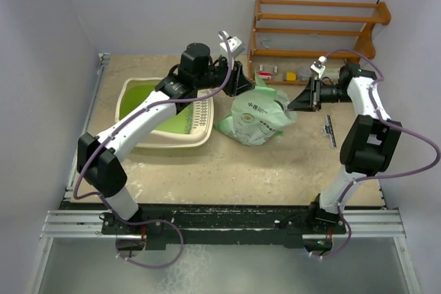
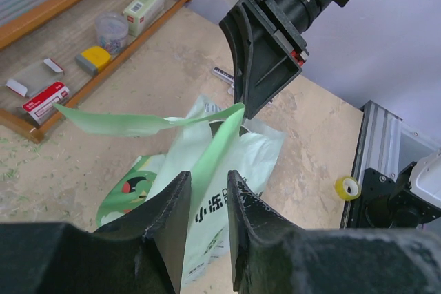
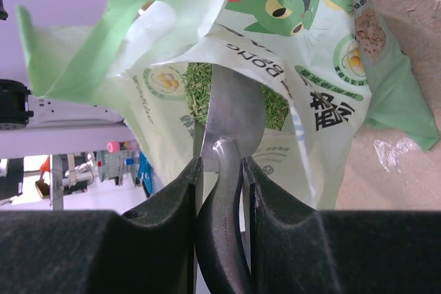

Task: Fill the litter box with clean litter
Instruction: 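Scoop the cat litter from the cat litter bag.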

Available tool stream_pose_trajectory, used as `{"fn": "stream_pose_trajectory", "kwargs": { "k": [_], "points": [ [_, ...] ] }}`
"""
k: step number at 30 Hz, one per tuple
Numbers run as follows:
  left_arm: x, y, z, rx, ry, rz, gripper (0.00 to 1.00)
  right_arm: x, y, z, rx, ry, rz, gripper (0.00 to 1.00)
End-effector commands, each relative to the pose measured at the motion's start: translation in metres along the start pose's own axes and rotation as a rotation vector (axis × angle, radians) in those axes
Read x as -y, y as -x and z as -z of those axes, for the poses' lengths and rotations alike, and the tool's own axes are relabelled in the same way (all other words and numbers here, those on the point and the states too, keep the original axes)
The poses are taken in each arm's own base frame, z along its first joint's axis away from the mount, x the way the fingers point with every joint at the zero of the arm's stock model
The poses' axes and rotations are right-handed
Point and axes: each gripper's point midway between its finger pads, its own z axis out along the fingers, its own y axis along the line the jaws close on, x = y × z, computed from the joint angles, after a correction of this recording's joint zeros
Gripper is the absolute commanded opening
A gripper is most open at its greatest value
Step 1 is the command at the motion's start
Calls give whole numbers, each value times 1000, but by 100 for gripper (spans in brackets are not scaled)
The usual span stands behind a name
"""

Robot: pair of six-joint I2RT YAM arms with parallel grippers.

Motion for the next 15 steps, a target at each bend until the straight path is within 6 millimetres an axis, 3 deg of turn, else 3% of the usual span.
{"fn": "stream_pose_trajectory", "kwargs": {
  "k": [1, 9, 15],
  "points": [
    [8, 34, 21, 90, 30, -76, 25, -38, 8, 22, 56, 28, 30, 0],
    [20, 61, 40, 148, 41, -120, 25, -39, 7, 43, 92, -12, 20, 0],
    [24, 69, 50, 161, 54, -145, 25, -42, 6, 62, 130, -30, 13, 0]
  ]
}}
